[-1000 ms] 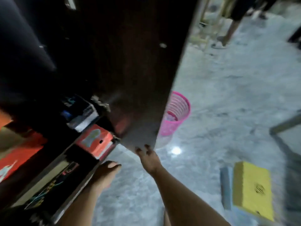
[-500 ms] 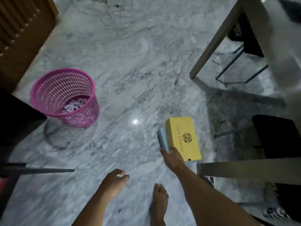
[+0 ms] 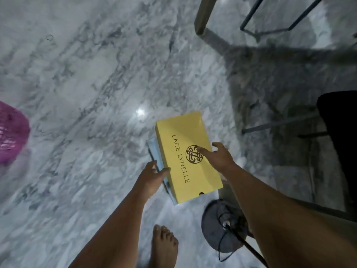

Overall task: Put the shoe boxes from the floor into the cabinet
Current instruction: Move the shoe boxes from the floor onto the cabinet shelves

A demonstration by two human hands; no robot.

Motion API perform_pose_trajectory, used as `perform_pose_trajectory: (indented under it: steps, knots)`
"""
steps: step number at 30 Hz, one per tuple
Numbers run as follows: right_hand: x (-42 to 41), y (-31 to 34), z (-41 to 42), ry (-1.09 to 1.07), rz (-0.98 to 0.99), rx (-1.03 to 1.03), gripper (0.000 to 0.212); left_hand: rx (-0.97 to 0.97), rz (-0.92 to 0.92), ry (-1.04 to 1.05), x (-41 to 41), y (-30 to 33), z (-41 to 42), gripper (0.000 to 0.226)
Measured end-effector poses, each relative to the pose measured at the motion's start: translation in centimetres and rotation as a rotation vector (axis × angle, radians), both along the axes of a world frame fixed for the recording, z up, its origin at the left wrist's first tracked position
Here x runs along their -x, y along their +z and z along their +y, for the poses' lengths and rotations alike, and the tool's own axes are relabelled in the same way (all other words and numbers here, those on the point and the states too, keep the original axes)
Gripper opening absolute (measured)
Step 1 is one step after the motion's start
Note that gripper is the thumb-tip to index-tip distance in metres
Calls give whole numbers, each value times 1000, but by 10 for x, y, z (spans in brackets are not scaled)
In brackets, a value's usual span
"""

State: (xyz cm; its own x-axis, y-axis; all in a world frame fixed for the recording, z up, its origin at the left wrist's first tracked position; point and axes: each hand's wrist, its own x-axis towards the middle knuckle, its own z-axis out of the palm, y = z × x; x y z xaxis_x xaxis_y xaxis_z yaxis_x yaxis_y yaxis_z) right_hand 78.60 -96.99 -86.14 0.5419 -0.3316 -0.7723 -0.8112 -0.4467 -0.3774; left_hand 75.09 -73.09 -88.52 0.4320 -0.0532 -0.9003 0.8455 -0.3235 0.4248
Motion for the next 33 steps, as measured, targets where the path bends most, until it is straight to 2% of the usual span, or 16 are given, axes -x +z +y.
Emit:
perform_pose_trajectory:
  steps: [2,4,6,7,8,9,10,12,13,15,17,22,25,29,31,33]
  knots:
    - [2,-22,-7,-3,62,-71,60,-9,15,19,-3,-26,-12,96]
    - [9,-34,-8,0,82,-147,30,66,-30,95,0,-40,-21,89]
    - [19,-44,-4,-30,79,-206,36,161,-3,150,9,-51,-27,70]
    - [26,-48,-1,-55,74,-225,47,108,21,212,31,-86,-28,72]
    - [32,-50,2,-71,68,-236,55,164,61,271,87,-159,-16,79]
    - [38,-51,6,-83,68,-246,59,315,62,252,137,-224,-10,83]
    - [45,-50,10,-89,70,-253,59,367,-19,192,179,-270,-7,90]
    - [56,-40,23,-58,68,-262,57,355,-37,342,201,-271,1,93]
    - [61,-29,32,-41,64,-268,52,311,-38,439,172,-209,-2,85]
    - [74,-7,49,-24,50,-298,47,126,-39,431,100,-41,7,61]
    - [89,17,69,15,37,-344,47,89,-46,418,98,19,31,53]
    - [149,109,134,139,47,-393,46,97,-43,473,180,137,101,48]
    - [200,188,185,242,69,-410,44,87,-44,521,245,229,151,49]
    - [286,289,262,427,122,-403,57,37,-34,632,369,336,224,65]
    - [327,324,301,564,111,-374,83,28,-13,744,433,386,262,82]
    - [361,345,340,648,105,-414,108,7,-28,858,489,426,301,87]
